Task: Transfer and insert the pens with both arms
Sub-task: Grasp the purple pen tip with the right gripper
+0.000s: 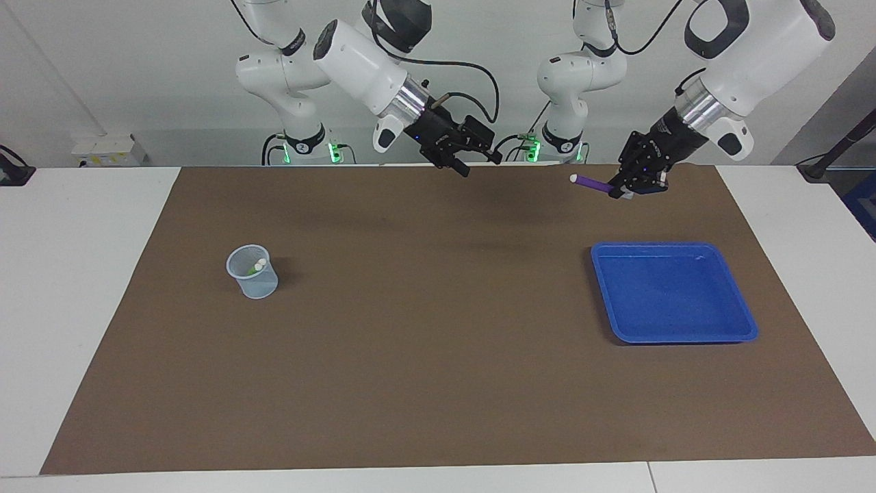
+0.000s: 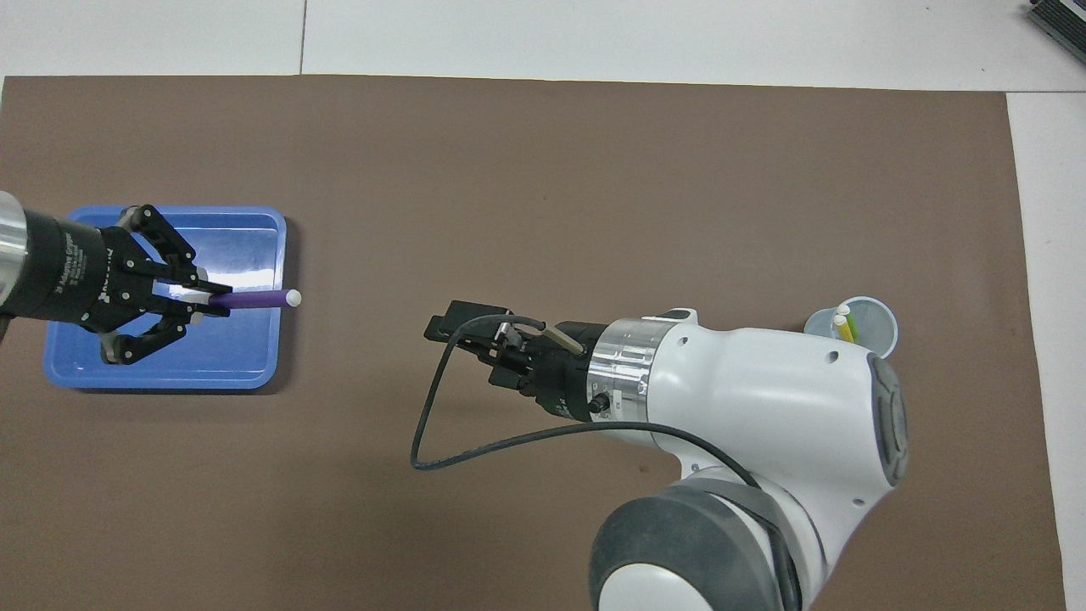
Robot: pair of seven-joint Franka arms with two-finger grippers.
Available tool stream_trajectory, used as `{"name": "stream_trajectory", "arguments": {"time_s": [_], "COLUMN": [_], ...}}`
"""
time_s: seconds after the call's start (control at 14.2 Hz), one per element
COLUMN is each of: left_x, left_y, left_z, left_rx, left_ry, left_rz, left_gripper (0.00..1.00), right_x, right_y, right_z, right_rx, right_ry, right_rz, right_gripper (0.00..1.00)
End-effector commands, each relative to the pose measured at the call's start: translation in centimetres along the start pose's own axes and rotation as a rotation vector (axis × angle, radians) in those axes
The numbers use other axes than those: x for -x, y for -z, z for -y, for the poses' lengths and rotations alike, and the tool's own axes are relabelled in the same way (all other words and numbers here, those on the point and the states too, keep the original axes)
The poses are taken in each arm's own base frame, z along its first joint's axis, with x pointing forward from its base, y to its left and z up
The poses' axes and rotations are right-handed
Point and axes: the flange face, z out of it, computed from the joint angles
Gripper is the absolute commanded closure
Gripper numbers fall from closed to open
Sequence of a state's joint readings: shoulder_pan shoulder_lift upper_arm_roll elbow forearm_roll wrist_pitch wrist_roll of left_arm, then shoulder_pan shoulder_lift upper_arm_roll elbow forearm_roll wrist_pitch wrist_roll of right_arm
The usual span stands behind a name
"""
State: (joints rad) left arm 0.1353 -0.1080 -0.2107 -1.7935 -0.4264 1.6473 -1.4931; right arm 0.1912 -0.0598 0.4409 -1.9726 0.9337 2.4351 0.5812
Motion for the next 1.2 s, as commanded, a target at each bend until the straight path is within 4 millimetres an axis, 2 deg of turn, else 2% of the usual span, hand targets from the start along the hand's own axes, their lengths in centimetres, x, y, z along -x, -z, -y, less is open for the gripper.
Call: {"name": "stream_trajectory", "arguments": {"time_s": [0.0,0.07,0.21,0.35,0.49,0.63,0.77,0.91,1.05,1.12], "left_x": [1.1,1.2,1.7,2.2,2.9,2.9,3.1,3.1,3.2,3.6], "left_y": [-1.2,-1.2,-1.2,-1.4,-2.1,-2.2,-2.3,-2.3,-2.3,-2.4], "left_z": [3.2,3.5,3.8,4.1,4.3,4.6,4.6,4.5,4.6,4.7], "left_rx": [-0.011,-0.01,-0.008,-0.005,0.005,0.009,0.008,0.008,0.007,0.003], "left_ry": [0.035,0.046,0.058,0.062,0.065,0.071,0.085,0.094,0.099,0.093], "left_rz": [0.031,0.047,0.083,0.108,0.111,0.112,0.125,0.13,0.133,0.133], "left_gripper": [1.0,1.0,1.0,1.0,1.0,1.0,1.0,1.0,1.0,1.0], "right_x": [0.7,0.7,2.1,2.8,4.0,6.1,6.0,6.7,6.4,6.2], "right_y": [-0.3,-0.5,-1.9,-2.3,-2.9,-4.5,-5.6,-6.6,-7.2,-7.3], "right_z": [2.3,2.5,2.8,3.1,4.4,5.5,5.3,5.1,4.8,4.7], "right_rx": [-0.061,-0.084,-0.104,-0.114,-0.144,-0.16,-0.168,-0.148,-0.138,-0.137], "right_ry": [-0.056,-0.063,-0.053,-0.06,-0.054,-0.057,-0.052,-0.022,-0.011,-0.001], "right_rz": [0.002,-0.027,-0.042,-0.045,-0.044,-0.025,-0.04,-0.032,-0.033,-0.034], "right_gripper": [0.0,0.0,0.0,0.0,0.0,0.0,0.0,0.0,0.01,0.06]}}
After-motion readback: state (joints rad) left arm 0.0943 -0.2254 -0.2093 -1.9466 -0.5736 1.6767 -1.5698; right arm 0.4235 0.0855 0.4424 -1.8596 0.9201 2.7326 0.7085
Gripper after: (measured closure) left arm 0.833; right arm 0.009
